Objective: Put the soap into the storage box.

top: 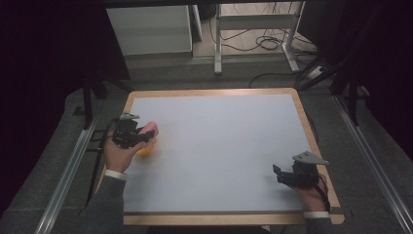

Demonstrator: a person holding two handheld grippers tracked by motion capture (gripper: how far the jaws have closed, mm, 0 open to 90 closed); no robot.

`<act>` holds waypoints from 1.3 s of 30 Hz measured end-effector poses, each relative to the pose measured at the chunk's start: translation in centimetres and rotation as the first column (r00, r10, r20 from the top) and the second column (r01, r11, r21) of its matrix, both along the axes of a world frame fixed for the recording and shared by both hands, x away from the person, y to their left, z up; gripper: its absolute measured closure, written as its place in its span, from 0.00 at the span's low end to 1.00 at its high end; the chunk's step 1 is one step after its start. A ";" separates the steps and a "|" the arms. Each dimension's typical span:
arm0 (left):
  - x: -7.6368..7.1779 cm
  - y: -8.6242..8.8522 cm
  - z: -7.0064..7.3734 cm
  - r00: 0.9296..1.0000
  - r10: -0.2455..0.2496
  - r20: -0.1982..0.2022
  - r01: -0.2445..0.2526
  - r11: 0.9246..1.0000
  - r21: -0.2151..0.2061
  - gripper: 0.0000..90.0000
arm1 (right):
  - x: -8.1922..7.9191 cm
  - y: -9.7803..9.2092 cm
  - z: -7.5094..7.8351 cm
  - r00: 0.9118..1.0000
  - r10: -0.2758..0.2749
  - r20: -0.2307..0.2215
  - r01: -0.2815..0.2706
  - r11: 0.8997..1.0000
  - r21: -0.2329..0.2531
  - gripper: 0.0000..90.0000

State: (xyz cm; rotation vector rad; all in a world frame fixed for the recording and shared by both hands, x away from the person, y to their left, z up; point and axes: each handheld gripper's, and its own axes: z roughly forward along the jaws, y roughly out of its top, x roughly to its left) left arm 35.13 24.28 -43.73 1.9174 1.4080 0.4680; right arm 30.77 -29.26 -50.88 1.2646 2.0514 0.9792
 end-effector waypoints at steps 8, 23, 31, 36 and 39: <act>0.5 0.8 -0.4 1.000 0.028 -0.007 -0.028 1.000 -0.004 0.67 | 0.0 0.0 -0.1 1.000 0.001 -0.001 -0.001 1.000 0.002 0.13; 1.4 1.8 -1.8 0.997 0.066 -0.041 -0.066 0.998 0.001 0.67 | 0.0 0.0 0.0 1.000 -0.002 0.002 0.002 1.000 -0.003 0.13; 1.8 1.9 -2.7 0.995 0.081 -0.058 -0.080 0.997 0.014 0.67 | 0.0 0.0 -0.1 1.000 -0.002 0.000 0.002 1.000 -0.004 0.13; 2.1 2.0 -3.4 0.993 0.091 -0.073 -0.089 0.996 0.022 0.67 | 0.0 0.0 -0.1 1.000 -0.001 0.000 0.001 1.000 -0.004 0.13; 2.2 2.0 -3.8 0.992 0.095 -0.083 -0.094 0.995 0.024 0.67 | 0.0 0.0 -0.1 1.000 -0.002 -0.001 0.002 1.000 -0.005 0.13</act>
